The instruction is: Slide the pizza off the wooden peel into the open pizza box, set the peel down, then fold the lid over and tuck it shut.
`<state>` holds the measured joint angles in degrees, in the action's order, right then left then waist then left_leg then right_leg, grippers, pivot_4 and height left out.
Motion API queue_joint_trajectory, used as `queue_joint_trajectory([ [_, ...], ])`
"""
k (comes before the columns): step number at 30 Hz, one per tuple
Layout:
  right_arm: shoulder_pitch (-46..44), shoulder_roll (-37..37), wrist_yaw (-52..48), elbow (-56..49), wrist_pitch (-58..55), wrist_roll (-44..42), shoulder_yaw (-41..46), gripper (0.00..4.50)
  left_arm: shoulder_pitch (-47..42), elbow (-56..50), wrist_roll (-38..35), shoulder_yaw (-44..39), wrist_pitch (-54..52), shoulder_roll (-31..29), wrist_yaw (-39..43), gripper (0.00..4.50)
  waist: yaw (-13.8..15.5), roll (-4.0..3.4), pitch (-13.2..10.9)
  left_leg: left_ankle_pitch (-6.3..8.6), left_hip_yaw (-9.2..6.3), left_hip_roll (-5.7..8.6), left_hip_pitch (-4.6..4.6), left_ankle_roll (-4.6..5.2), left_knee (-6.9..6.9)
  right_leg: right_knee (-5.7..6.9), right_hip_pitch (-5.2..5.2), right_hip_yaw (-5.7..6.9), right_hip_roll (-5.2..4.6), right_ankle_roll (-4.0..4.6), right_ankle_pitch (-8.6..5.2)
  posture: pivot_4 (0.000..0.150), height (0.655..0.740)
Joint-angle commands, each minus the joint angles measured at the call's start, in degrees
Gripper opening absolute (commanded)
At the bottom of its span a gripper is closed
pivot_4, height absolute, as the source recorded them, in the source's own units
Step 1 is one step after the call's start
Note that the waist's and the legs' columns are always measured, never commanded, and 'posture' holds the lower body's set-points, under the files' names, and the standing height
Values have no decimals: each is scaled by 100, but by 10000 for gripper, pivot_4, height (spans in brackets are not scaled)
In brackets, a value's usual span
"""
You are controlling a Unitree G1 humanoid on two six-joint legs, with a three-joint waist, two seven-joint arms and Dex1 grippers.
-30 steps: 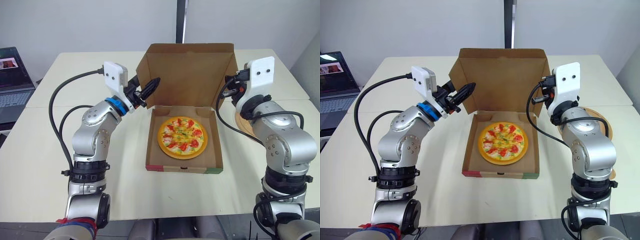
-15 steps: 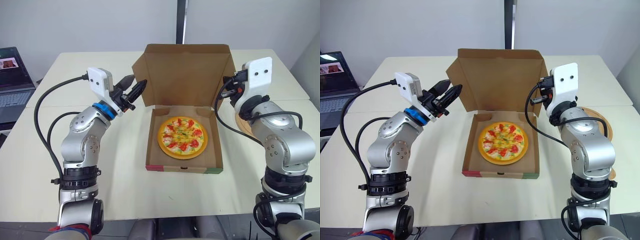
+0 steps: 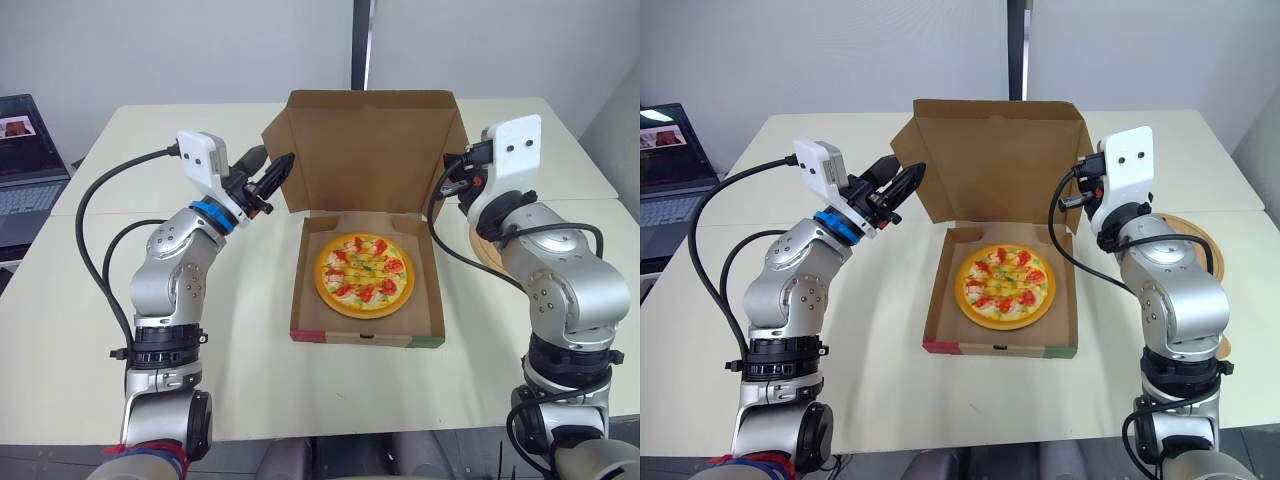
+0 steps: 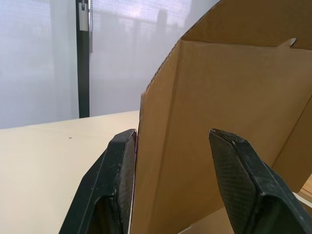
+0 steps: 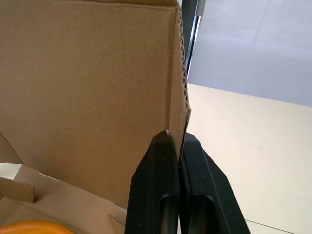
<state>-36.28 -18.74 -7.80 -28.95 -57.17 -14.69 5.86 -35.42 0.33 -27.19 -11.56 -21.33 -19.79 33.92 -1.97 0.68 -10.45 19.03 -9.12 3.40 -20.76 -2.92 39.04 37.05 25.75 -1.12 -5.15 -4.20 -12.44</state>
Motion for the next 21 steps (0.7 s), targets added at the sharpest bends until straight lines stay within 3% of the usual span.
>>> queue_joint_trajectory([
  [1,-49,27,-75,-144,99,-61,-39,0,-153,-86,-82,-5,178,-4,63,20177,-3,0,0,0,0,0,0,0,0,0,0,0,0,0,0,1500,7400],
  [4,-50,32,-78,-130,107,-65,-43,0,-166,-56,-48,-8,233,2,64,11997,-4,0,0,0,0,0,1,0,0,0,0,0,0,0,0,1500,7400],
  [5,-47,32,-81,-129,109,-66,-42,0,-157,-62,-26,2,236,-3,50,11997,-5,0,0,0,0,0,1,0,0,0,0,0,0,0,0,1500,7400],
  [10,-23,35,-80,-136,115,-65,-49,0,-63,-207,14,61,199,47,-43,311,-5,0,0,0,0,0,0,0,0,0,0,0,0,0,0,1500,7400],
  [21,-108,109,-34,-150,34,-116,17,0,-265,-512,61,236,-195,95,-445,63,-1,0,0,0,0,0,0,0,0,1,0,-1,0,0,0,1500,7400],
])
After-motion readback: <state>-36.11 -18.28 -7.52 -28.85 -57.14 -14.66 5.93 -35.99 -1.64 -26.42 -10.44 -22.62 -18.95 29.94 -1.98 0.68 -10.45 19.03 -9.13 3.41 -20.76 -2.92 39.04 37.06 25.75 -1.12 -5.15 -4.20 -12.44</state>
